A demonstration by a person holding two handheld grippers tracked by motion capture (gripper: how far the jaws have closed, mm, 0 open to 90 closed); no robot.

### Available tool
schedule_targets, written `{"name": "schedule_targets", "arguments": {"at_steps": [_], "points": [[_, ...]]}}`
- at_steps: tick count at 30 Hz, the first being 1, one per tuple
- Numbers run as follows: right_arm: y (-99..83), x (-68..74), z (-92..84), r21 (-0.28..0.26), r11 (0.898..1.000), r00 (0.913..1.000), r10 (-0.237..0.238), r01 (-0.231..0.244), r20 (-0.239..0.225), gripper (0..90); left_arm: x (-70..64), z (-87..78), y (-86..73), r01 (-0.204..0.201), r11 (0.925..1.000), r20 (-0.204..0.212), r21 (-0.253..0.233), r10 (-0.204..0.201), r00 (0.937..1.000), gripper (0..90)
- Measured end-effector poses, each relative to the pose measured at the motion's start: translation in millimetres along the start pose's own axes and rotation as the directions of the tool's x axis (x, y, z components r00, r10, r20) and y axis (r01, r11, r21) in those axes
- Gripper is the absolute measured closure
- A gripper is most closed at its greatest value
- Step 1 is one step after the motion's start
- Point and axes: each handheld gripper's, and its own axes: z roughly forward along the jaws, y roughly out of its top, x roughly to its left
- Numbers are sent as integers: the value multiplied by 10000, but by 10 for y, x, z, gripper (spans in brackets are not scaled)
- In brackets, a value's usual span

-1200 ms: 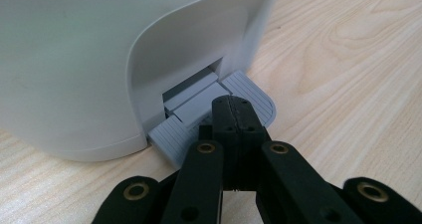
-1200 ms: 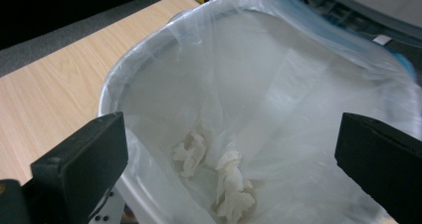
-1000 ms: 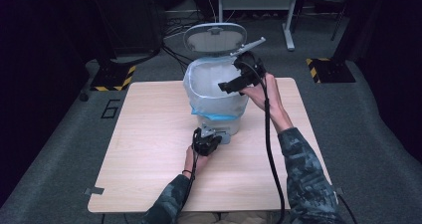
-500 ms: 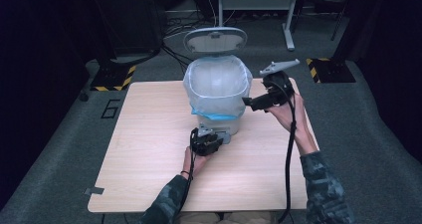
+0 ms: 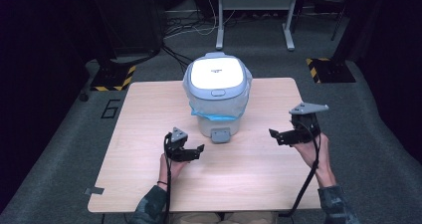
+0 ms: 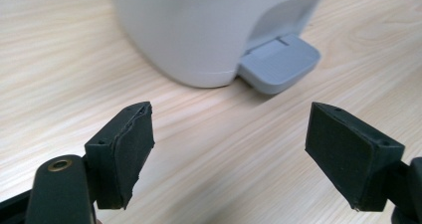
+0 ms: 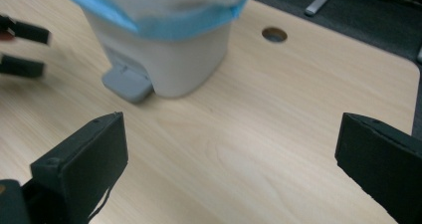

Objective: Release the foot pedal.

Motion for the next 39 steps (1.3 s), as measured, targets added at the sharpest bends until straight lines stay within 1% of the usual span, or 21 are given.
{"name": "schedule_targets", "arguments": {"at_steps": [2,3,6,9,10,11,15,16,17,18,19,20,21,22,28,29,32,33,34,38,39], "points": [[-229,-8,13,126,9998,9998,149,-151,110,0,80,-113,-49,48,10000,-252,33,-47,9997,167],[-229,-8,13,126,9998,9998,149,-151,110,0,80,-113,-49,48,10000,-252,33,-47,9997,165],[-437,-14,34,265,9992,9992,276,-284,306,0,158,-208,-109,-22,9999,-497,167,30,9988,162],[-627,-32,80,385,9979,9979,508,-524,413,0,230,-285,-196,54,9997,-722,238,-37,9974,156],[-746,-40,114,451,9969,9971,626,-645,426,0,279,-332,-266,179,9995,-896,258,-155,9959,155],[-746,-40,114,451,9969,9971,626,-645,426,0,279,-332,-266,179,9995,-896,258,-155,9959,154],[-959,-70,173,647,9931,9939,943,-980,569,0,383,-423,-416,378,9985,-1342,397,-321,9904,154],[-1054,-81,193,698,9920,9925,1005,-1053,691,0,439,-470,-485,452,9977,-1557,501,-369,9871,152],[-1054,-81,193,698,9920,9925,1005,-1053,691,0,439,-470,-485,452,9977,-1557,501,-369,9871,152],[-1143,-96,208,779,9898,9908,1132,-1190,743,0,500,-521,-547,533,9970,-1727,561,-429,9840,152],[-1186,-101,218,768,9887,9890,1220,-1285,836,0,500,-521,-547,533,9970,-1727,561,-429,9840,151],[-1228,-115,224,840,9892,9901,1129,-1199,836,0,562,-566,-600,676,9960,-1937,587,-551,9795,150],[-1267,-119,234,911,9876,9887,1195,-1276,901,0,562,-566,-600,676,9960,-1937,587,-551,9795,150],[-1302,-124,246,970,9862,9875,1251,-1343,955,0,621,-604,-643,824,9942,-2089,685,-664,9757,150],[-1474,-174,320,1179,9796,9829,1509,-1630,1054,0,735,-644,-741,1030,9905,-2422,907,-784,9671,149],[-1519,-174,350,1159,9764,9784,1681,-1820,1203,0,757,-639,-773,1084,9891,-2474,1001,-808,9655,148],[-1554,-177,372,1212,9772,9790,1589,-1743,1273,0,768,-641,-789,966,9896,-2592,1067,-661,9636,147],[-1570,-184,388,1325,9783,9807,1414,-1593,1351,0,770,-640,-788,988,9896,-2586,1049,-688,9635,146],[-1595,-175,429,1395,9761,9785,1464,-1668,1455,0,769,-633,-790,1060,9893,-2592,1005,-768,9628,144],[-1615,-185,421,1295,9792,9804,1379,-1563,1404,0,768,-620,-783,1010,9889,-2691,1089,-685,9607,130],[-1634,-195,424,1190,9797,9814,1462,-1610,1243,0,769,-619,-783,1050,9885,-2702,1091,-721,9601,130]]}}
